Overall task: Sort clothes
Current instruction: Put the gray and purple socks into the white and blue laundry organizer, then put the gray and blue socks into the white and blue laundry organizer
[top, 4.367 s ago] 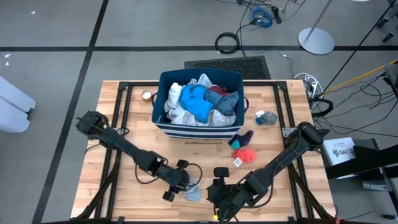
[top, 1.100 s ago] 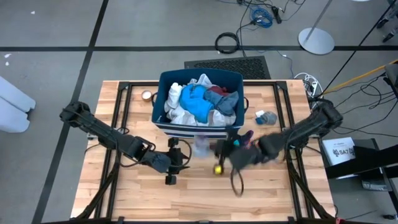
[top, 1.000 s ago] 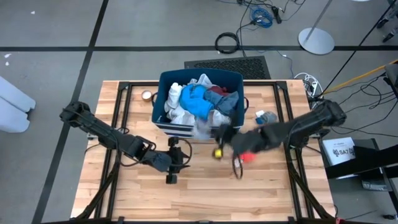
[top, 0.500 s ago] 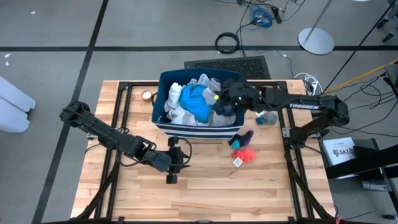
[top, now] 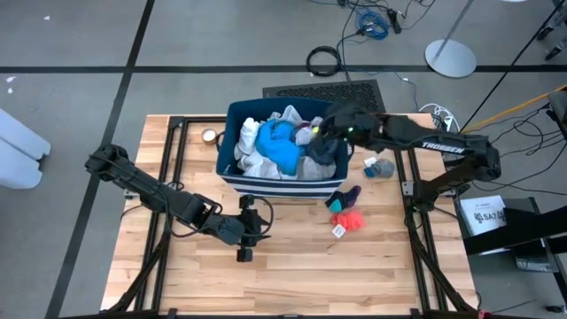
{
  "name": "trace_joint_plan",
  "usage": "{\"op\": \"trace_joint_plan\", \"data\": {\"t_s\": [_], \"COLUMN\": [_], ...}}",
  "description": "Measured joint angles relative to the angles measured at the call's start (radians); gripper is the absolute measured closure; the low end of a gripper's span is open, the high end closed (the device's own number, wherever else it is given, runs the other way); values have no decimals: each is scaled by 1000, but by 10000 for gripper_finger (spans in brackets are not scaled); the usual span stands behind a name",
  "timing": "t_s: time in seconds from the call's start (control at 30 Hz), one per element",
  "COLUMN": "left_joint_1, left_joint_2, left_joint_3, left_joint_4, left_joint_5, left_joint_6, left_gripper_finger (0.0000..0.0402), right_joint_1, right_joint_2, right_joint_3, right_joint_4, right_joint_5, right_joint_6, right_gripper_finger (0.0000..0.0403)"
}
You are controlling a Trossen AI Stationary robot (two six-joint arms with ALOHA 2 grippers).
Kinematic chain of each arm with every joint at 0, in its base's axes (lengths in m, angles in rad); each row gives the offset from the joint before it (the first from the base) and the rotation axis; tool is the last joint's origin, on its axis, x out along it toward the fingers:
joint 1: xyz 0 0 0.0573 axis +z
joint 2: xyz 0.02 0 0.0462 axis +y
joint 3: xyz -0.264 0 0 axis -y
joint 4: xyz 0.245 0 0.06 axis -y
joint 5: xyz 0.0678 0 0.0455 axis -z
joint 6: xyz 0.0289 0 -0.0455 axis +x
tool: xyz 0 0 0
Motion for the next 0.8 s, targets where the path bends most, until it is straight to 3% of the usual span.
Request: {"op": "trace_joint_plan", "data": {"t_s": [0.27,0.4,0.6,0.8], "left_joint_1": [-2,-2,-2,-2], "left_joint_2": [0,0,1,1], "left_joint_3": [0,0,0,0], "left_joint_4": [0,0,0,0], "left_joint_5": [14,45,45,46], "left_joint_6": [0,-1,-1,-17], "left_gripper_finger": [237,237,237,237], "right_joint_1": [5,29,36,35], "right_joint_2": [-2,-2,-22,-23], "right_joint_3": [219,295,270,194], "right_joint_4": [-253,-494,-812,-916], "right_joint_5": [-1,-2,0,-4], "right_joint_6": [1,105,444,605], "right_gripper_finger": [207,209,209,209]}}
